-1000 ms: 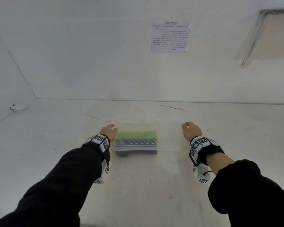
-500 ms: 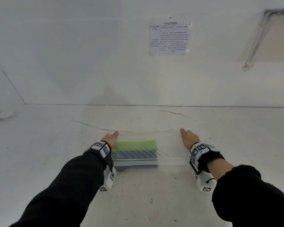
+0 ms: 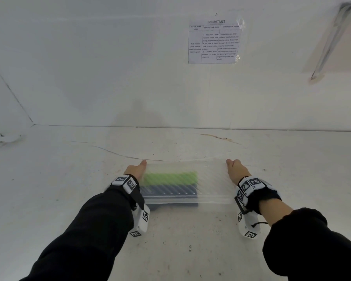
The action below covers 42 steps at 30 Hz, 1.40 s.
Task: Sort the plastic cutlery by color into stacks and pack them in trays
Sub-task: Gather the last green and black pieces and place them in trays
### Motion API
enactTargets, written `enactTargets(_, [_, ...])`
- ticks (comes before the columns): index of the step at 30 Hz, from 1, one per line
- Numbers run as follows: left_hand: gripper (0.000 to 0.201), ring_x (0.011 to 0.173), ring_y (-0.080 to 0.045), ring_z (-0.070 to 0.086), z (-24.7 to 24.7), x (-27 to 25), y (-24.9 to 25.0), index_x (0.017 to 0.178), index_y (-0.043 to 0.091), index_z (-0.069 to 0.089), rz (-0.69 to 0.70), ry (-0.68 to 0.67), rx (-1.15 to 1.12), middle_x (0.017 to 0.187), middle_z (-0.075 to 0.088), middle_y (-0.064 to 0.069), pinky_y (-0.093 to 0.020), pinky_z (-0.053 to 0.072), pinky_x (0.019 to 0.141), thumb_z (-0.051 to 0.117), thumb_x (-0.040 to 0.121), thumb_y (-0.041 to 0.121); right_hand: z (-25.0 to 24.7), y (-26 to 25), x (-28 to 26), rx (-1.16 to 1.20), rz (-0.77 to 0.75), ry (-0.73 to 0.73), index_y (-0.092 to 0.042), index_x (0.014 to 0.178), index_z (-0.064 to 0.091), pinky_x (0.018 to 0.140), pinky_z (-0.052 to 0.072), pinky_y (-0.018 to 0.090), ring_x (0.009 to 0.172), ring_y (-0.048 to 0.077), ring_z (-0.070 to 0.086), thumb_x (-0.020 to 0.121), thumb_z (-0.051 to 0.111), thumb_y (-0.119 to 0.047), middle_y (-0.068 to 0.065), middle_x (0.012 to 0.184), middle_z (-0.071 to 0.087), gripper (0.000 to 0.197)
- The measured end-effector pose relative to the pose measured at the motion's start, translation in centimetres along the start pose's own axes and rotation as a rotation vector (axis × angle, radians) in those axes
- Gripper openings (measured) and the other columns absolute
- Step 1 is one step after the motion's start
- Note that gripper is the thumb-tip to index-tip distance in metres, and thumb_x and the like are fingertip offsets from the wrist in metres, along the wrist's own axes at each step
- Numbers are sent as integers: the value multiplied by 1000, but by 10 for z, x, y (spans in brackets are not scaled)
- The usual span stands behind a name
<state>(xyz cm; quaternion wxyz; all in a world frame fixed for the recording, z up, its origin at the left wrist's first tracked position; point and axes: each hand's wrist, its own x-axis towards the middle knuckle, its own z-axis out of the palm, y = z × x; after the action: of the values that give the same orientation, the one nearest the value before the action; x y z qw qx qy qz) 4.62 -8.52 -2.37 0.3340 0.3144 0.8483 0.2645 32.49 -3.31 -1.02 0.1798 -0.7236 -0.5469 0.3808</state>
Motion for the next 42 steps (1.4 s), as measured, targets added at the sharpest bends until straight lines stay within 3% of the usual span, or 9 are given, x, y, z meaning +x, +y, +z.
enactTargets(8, [56, 100, -39, 60, -10, 17, -8, 108, -7, 56, -53, -53, -141, 108, 61, -27, -33, 43, 80, 60, 85, 43, 3, 3, 2, -3, -28, 7, 7, 126, 38, 92, 37, 36, 118, 39, 48, 102, 25, -31, 29, 128, 48, 46])
enactTargets(11, [62, 102, -41, 62, -4, 51, -22, 112, -8, 57, -67, -74, -220, 110, 63, -27, -46, 49, 92, 70, 76, 41, 4, 2, 3, -11, -33, 12, 7, 124, 38, 91, 38, 37, 116, 39, 48, 102, 25, -30, 30, 127, 49, 45])
enactTargets(14, [50, 95, -37, 61, -11, 14, -1, 100, -10, 54, -36, -55, -146, 99, 61, -22, -36, 48, 87, 61, 87, 38, 3, 3, 3, -21, -43, 19, 7, 124, 39, 90, 38, 36, 115, 39, 49, 102, 25, -29, 29, 126, 50, 45])
enactTargets(19, [41, 87, -36, 62, -15, 1, 3, 85, -4, 60, 14, -69, -111, 93, 63, -25, -43, 51, 92, 54, 91, 37, 2, 2, -1, -28, -60, 29, 7, 124, 39, 89, 39, 36, 113, 39, 50, 103, 25, -30, 29, 124, 51, 45])
enactTargets(26, [28, 67, -28, 59, -22, 11, -3, 76, -1, 54, -21, -135, -239, 76, 60, -15, -37, 53, 72, 65, 87, 22, 2, 4, 1, -27, -62, 22, 7, 124, 40, 77, 33, 32, 113, 38, 51, 102, 26, -30, 28, 123, 52, 45])
enactTargets(29, [24, 44, -18, 57, -23, 13, -4, 72, -1, 53, -28, -174, -311, 66, 57, -12, -24, 51, 46, 64, 87, 15, 3, 5, 2, -30, -58, 18, 7, 124, 40, 77, 32, 31, 113, 37, 51, 102, 26, -31, 27, 123, 52, 45])
enactTargets(32, [23, 53, -20, 54, -23, 15, -2, 72, 0, 51, -24, -197, -327, 67, 56, -12, -18, 47, 35, 61, 89, 10, 3, 5, 5, -36, -56, 7, 7, 124, 39, 82, 35, 33, 113, 37, 51, 102, 25, -31, 27, 124, 51, 46])
enactTargets(39, [22, 59, -20, 53, -24, 16, -4, 74, 1, 54, -1, -192, -352, 70, 57, -11, -19, 49, 40, 64, 88, 13, 5, 4, 7, -61, -69, 22, 8, 122, 39, 87, 37, 35, 114, 38, 50, 102, 25, -30, 29, 124, 51, 46])
enactTargets(42, [28, 65, -23, 56, -24, 6, -8, 81, 3, 57, 15, -208, -327, 77, 60, -11, -28, 52, 59, 60, 90, 28, 3, 5, 3, -64, -62, 43, 7, 123, 41, 89, 38, 36, 113, 39, 50, 102, 25, -32, 29, 123, 51, 47])
